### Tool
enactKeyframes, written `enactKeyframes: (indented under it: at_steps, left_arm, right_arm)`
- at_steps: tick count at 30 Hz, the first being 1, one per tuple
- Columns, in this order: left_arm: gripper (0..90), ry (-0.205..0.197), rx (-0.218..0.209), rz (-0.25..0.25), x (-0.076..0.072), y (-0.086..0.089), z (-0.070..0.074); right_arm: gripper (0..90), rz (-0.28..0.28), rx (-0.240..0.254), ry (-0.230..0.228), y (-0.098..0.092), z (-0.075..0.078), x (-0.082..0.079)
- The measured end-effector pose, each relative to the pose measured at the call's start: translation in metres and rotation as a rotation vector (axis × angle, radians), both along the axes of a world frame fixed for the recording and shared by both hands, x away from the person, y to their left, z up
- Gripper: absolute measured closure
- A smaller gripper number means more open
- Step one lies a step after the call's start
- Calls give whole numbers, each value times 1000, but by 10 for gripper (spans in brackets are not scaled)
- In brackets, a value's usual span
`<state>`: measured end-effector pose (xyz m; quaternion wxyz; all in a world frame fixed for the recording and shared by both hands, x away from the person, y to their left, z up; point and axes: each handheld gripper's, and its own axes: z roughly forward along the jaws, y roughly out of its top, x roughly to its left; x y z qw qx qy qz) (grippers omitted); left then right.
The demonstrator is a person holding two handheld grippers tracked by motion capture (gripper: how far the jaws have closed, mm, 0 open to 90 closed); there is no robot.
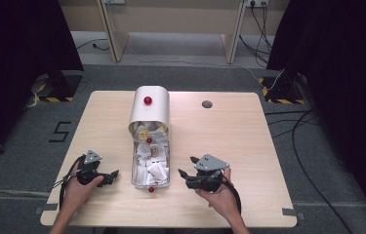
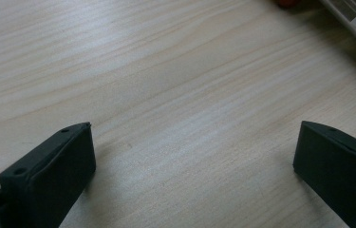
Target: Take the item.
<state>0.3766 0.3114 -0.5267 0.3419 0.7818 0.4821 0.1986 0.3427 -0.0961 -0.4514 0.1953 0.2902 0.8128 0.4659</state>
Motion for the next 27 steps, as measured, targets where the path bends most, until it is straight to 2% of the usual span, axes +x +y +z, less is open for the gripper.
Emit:
enactKeyframes:
  at_steps: [12, 22, 27]
  left_arm:
    - [0, 0, 0, -1, 0, 0, 0]
    - [0, 0, 0, -1, 0, 0, 0]
    - [0, 0, 1, 0, 0, 0, 0]
  right_arm:
    - [409, 26, 3, -13, 10, 5, 0]
    - [408, 55, 28, -14, 24, 6, 1]
    - [416, 73, 14, -18, 29, 7, 0]
